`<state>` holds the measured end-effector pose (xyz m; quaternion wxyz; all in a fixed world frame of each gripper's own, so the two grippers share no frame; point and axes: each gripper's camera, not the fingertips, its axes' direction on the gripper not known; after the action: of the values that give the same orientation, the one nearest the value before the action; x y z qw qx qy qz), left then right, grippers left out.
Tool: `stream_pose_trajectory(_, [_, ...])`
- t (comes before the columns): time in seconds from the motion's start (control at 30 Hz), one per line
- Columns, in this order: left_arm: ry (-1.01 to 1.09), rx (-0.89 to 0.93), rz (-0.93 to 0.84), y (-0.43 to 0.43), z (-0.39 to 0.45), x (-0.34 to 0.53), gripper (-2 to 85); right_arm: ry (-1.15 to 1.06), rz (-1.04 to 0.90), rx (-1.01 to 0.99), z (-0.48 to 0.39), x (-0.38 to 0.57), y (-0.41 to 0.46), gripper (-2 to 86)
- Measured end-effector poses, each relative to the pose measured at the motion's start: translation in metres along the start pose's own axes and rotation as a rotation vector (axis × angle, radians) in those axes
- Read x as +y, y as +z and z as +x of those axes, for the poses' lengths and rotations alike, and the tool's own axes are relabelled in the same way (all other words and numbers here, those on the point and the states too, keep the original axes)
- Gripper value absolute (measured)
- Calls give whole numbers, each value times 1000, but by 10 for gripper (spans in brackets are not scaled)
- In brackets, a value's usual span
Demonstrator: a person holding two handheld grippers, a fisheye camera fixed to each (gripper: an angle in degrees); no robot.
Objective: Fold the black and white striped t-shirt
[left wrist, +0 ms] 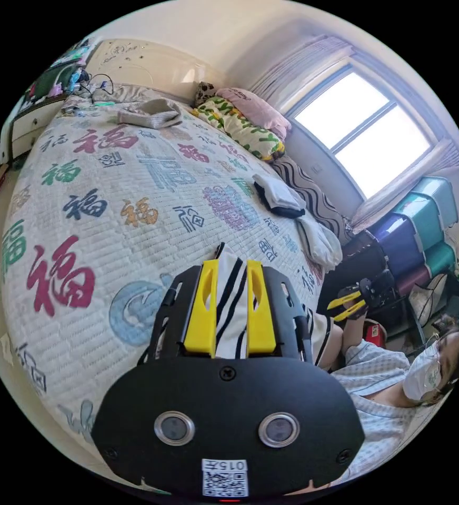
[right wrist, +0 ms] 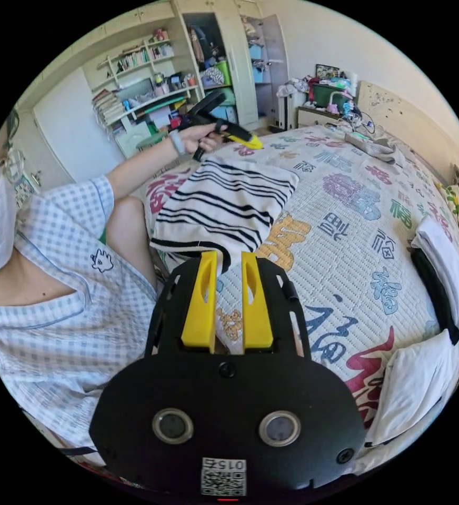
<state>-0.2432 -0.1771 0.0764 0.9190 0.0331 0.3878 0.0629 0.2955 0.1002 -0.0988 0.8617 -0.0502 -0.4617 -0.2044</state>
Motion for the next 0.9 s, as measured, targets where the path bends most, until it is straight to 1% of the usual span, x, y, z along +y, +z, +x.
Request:
stream_pose_trajectory(0.07, [-55, -76, 22, -36, -8, 50, 92, 37, -58, -35, 12, -13, 9, 102])
stream_pose_trajectory(0.13, [-125, -106, 59, -56, -22, 91, 96, -7, -82, -11, 7, -19, 12, 103])
stream_pose_trajectory(0.2, [-206, -90, 103, -71, -38, 122, 99, -87, -69, 31, -8, -24, 8, 102])
stream_pose_trajectory(0.27, [-246, 0, 132, -80, -45, 143, 100, -201, -88, 73, -30, -30, 8, 105])
stream_pose_trajectory(0.3, [-242, 9, 124, -79, -44, 147, 100, -221, -103, 93, -35, -32, 10, 106])
stream_pose_trajectory(0.37, [-184, 9, 19, -65, -30, 156, 103, -269, -201, 172, -45, -41, 26, 107])
stream_pose_trajectory(0.43, [-142, -45, -35, -55, -22, 158, 98, -288, -284, 202, -46, -46, 41, 98])
stream_pose_trajectory(0.47, [-140, -75, -29, -55, -21, 159, 90, -307, -314, 206, -45, -48, 47, 85])
stream_pose_trajectory(0.6, [-197, -56, -29, -61, -37, 162, 29, -311, -330, 166, -36, -52, 41, 35])
stream_pose_trajectory(0.67, [-193, -69, -56, -65, -40, 163, 25, -269, -320, 123, -22, -58, 34, 35])
stream_pose_trajectory(0.73, [-166, -101, -58, -71, -33, 163, 39, -246, -268, 69, -11, -64, 17, 42])
stream_pose_trajectory(0.8, [-155, -94, -31, -83, -32, 165, 70, -187, -99, 32, 8, -74, -15, 50])
stream_pose_trajectory(0.87, [-208, -53, 75, -109, -45, 169, 107, -57, 167, 12, 48, -89, -54, 60])
stream_pose_trajectory(0.9, [-228, -58, 110, -115, -50, 171, 112, -24, 217, 6, 60, -94, -59, 62])
